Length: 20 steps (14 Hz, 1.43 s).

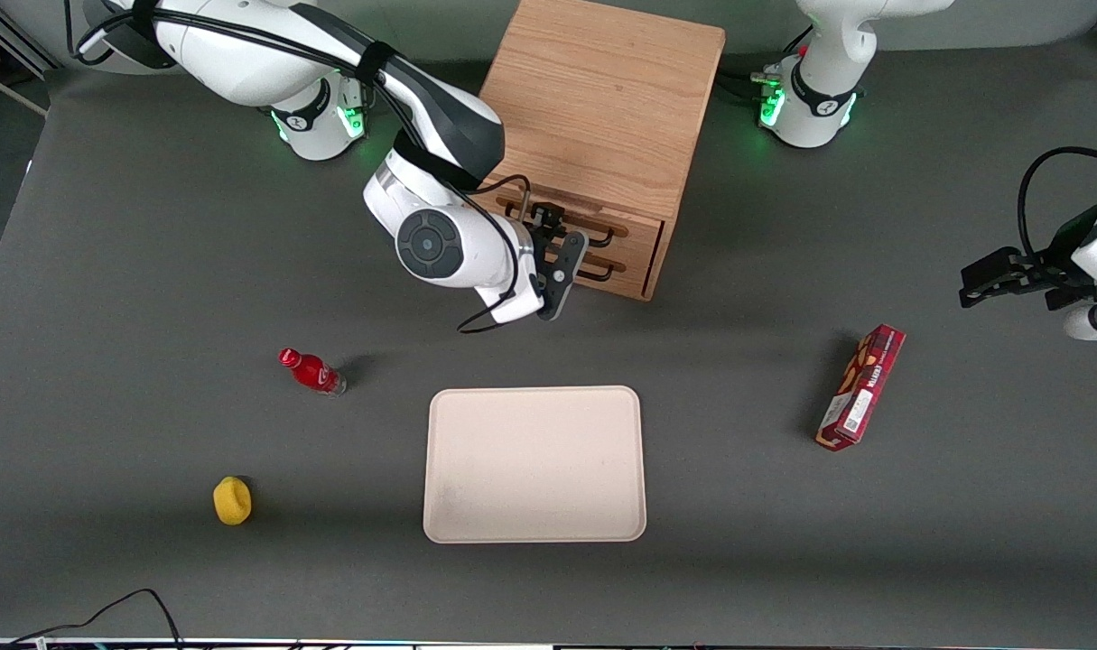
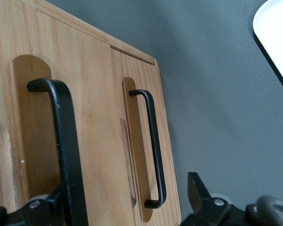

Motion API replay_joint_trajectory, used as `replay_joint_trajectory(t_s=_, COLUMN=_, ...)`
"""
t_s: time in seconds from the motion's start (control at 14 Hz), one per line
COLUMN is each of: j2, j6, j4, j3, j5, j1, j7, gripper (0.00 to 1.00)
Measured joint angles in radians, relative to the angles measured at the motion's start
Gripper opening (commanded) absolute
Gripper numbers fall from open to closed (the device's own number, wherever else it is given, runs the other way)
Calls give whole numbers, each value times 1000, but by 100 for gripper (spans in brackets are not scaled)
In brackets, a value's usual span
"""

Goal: Open upper drawer
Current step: 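Pull the upper drawer outward by its handle with the right gripper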

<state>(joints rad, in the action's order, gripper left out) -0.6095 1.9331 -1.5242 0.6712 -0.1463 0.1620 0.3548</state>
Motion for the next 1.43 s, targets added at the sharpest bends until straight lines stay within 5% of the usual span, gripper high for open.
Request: replay_joint_trajectory(t_s=1.43, j2=-191, j6=-91, j4=395, j3=-141, j5=50, j1=-36, j7=21, gripper=100)
